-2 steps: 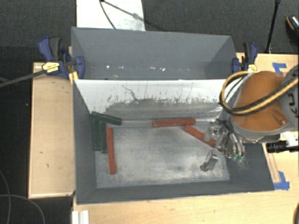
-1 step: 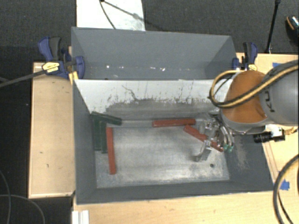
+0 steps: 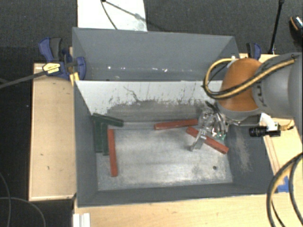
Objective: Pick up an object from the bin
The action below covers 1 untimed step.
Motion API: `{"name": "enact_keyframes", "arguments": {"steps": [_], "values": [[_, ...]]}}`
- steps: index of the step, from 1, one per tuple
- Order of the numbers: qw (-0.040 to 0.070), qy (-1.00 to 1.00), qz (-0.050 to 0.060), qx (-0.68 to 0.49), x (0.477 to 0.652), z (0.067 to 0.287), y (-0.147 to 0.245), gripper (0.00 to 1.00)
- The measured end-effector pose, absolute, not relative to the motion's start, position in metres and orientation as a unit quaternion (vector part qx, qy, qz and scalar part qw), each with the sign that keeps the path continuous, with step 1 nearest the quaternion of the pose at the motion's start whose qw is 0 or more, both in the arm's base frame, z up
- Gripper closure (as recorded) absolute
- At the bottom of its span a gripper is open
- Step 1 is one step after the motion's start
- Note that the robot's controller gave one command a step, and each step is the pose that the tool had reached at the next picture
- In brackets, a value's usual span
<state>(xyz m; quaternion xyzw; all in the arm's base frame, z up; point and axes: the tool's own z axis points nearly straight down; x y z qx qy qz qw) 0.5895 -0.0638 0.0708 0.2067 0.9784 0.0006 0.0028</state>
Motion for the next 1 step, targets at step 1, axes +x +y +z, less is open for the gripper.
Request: {"name": "enact_keyframes", "arguments": {"steps": [1], "values": [[0.002, 0.978, 0.0, 0.207, 0.5887, 0.0707, -0.0643, 1.0]]}}
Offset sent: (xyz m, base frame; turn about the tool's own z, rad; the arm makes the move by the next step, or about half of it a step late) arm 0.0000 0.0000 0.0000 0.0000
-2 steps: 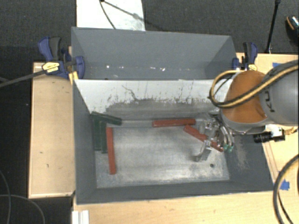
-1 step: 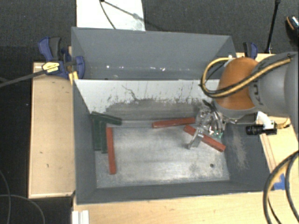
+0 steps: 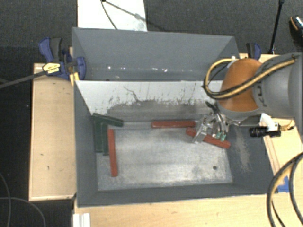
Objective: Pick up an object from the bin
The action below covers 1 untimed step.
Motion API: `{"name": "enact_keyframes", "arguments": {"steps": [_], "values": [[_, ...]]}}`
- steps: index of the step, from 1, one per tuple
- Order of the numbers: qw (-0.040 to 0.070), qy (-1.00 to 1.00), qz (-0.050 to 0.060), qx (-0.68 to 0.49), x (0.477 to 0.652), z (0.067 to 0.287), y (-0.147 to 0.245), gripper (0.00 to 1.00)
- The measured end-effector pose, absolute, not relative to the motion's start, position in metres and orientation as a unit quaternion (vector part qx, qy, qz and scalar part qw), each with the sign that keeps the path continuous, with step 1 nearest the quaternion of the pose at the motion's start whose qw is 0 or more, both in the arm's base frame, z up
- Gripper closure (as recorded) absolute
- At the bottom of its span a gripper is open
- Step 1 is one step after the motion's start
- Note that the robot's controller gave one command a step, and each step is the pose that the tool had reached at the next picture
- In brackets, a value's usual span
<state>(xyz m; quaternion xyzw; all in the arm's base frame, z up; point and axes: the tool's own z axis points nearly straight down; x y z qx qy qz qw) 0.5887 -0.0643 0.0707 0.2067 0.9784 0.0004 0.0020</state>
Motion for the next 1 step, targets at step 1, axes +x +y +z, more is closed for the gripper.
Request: {"name": "enact_keyframes", "arguments": {"steps": [1], "values": [[0.006, 0.973, 0.0, 0.232, 0.5796, 0.2327, -0.0925, 1.0]]}}
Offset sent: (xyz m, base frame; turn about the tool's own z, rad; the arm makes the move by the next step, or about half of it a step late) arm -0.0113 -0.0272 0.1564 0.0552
